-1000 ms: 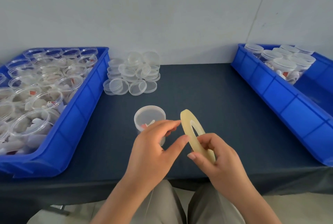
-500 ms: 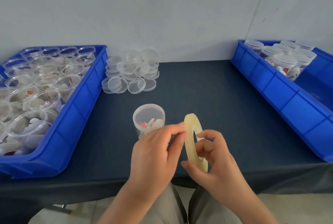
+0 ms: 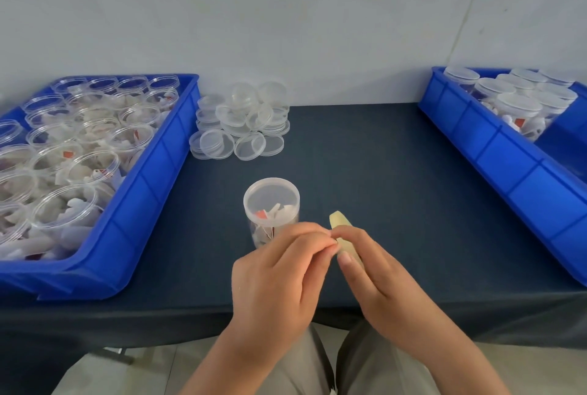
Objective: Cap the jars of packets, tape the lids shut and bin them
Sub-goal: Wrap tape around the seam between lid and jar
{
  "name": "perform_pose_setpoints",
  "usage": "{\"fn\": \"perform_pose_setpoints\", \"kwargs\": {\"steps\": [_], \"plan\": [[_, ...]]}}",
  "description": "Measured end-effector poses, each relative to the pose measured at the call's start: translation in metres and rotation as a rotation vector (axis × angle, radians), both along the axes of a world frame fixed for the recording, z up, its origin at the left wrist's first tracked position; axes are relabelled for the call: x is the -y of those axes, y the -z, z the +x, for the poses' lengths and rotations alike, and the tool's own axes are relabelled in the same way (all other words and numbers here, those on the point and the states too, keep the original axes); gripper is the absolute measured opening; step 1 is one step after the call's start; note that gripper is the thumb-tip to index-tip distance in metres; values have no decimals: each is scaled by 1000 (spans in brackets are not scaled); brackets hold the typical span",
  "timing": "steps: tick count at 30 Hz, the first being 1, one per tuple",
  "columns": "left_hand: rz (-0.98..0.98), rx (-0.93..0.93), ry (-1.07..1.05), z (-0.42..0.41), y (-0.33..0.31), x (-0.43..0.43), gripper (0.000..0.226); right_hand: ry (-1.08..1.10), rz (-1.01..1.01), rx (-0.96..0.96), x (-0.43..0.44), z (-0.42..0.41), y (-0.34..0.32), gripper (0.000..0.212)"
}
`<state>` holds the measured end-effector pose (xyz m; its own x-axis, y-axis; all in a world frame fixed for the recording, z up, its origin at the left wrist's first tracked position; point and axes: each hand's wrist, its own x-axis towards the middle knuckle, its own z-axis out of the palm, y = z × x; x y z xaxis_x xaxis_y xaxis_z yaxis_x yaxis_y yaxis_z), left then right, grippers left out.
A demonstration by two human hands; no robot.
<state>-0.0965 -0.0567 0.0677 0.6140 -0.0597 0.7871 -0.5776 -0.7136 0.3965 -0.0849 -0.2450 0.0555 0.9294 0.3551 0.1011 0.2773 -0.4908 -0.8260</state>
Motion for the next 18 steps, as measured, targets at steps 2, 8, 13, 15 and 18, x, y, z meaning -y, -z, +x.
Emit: {"fn": "perform_pose_setpoints", "kwargs": {"steps": [2, 8, 13, 15, 18], "plan": [[-46, -21, -17, 1, 2, -3, 22, 2, -25, -19, 1, 3, 1, 31], [-174, -82, -21, 14, 7, -16, 14, 77, 24, 28, -3, 10, -1, 22], [-378, -178, -134, 24, 35, -28, 52, 119, -26, 70, -2, 19, -8, 28], [-495, -380, -190, 30, 47, -31, 87, 121, -45, 67, -1, 23, -13, 29], [-572, -540, -103, 47, 56, -29, 110, 112, -119, 102, -3, 29, -22, 29]]}}
